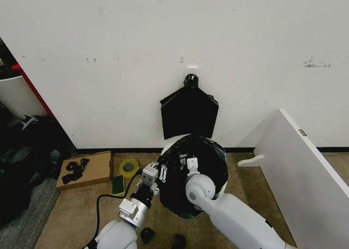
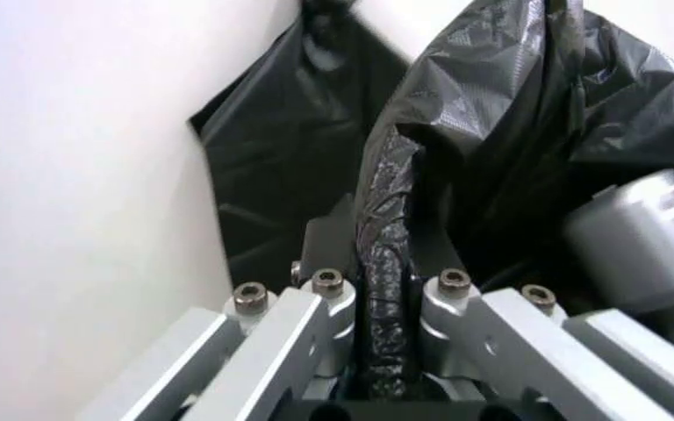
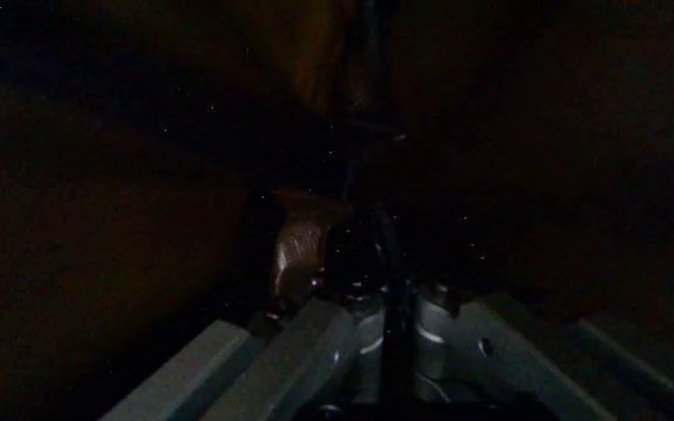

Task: Place the garbage bag over the trash bin.

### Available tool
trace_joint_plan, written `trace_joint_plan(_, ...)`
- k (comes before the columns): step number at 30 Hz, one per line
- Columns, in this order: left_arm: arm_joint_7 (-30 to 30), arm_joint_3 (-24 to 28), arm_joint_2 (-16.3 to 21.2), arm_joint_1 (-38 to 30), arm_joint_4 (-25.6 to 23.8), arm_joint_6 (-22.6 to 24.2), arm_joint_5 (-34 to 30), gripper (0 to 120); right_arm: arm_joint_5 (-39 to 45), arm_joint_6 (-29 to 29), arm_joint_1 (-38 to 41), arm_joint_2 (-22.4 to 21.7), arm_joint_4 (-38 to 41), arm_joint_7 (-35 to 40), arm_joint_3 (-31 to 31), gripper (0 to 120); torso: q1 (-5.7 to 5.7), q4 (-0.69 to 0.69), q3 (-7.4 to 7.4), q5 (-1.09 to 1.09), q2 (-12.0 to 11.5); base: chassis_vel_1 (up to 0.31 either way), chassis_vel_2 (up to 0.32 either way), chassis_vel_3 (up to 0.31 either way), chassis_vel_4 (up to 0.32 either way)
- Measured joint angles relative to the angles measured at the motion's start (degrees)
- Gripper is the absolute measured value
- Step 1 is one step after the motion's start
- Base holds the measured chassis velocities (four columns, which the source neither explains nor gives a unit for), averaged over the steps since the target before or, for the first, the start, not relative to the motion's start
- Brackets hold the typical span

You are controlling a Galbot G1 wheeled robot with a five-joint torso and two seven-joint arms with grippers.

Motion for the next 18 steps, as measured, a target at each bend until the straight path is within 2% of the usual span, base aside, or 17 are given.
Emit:
trace_joint_plan(10,-1.9,-1.9,-0.8,-1.9,2.5,2.3,-4.9,3,-3.2,-0.9,-2.5,-2.4,9.8,-2.8,-1.7,0,0.00,0.00,0.00,0.00,0.0,0.000,0.000,0.000,0.000)
trace_joint_plan(18,-1.3,-1.7,-0.3,-0.8,1.6,2.1,-3.4,3,-5.2,-1.0,-1.3,-1.2,9.0,-3.7,-2.9,0,0.00,0.01,0.00,0.00,0.0,0.000,0.000,0.000,0.000)
